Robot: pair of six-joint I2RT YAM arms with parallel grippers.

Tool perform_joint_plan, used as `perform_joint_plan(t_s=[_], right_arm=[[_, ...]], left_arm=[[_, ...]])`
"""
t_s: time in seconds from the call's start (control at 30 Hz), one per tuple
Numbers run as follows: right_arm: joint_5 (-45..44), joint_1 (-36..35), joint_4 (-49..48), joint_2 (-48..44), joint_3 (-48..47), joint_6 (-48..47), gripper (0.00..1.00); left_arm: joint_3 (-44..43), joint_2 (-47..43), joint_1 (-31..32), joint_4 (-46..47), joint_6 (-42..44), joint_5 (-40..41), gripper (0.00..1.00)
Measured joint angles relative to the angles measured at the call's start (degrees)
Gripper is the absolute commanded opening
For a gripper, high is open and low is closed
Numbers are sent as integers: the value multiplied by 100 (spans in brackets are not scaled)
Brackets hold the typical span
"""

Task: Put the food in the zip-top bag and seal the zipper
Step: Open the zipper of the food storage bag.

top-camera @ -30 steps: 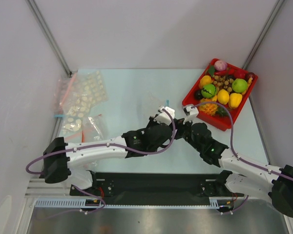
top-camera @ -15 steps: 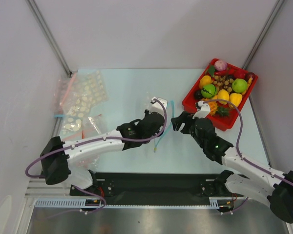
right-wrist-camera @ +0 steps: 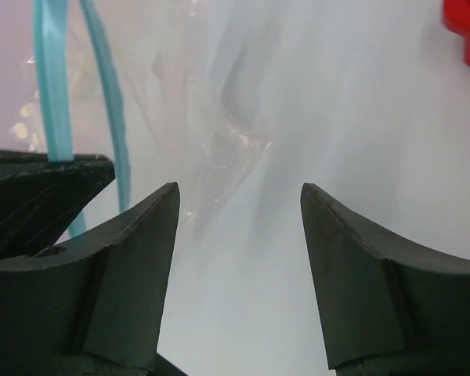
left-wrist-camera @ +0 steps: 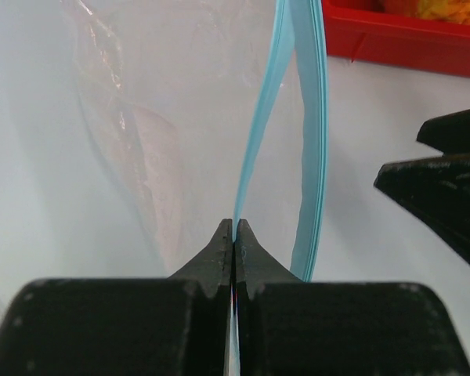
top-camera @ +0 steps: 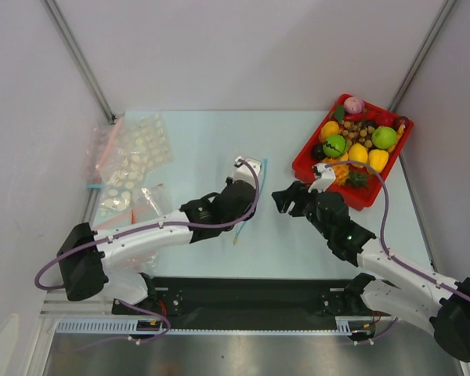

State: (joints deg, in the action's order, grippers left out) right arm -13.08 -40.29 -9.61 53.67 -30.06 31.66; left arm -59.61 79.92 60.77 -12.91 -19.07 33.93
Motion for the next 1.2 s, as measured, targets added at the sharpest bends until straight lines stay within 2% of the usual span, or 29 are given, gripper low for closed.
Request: perform_joint_plan(t_s=[0.17,0.4,0.5,0.6,0.63,0.73,0.77,0.93,1.1,1.2], right_arm=[[638,-15,-452,-199,232,-109,66],[1233,-256,-914,83,232,-232,65],[1250,-422,-905,271,205,-321,60],[1117,-527,-769,470,83,-350,42],[1038,-535,-719,525,33,-348,29],[833,-533,-616,664,-98,-330,3],[804,-531,-597,688,-118,-343,0],[914,-509,-634,758,-138,-317,0],[2020,-398,-1486,999,-101,-247,0],[2592,-387,-1910,1222,-101,-157,0]], left_arm=[[2,-33,0,103,-39,-177,0],[83,-66,2,214,-42,-332,0],[125,-96,2,236,-42,-400,0],[151,-120,2,284,-42,-444,0],[155,-127,2,297,-42,-452,0],[155,-129,42,297,-33,-387,0],[155,-129,74,284,-17,-302,0],[-114,-116,538,-227,118,761,0],[-669,-90,1351,-761,413,2339,0],[-1134,103,1716,-1200,435,2931,0]])
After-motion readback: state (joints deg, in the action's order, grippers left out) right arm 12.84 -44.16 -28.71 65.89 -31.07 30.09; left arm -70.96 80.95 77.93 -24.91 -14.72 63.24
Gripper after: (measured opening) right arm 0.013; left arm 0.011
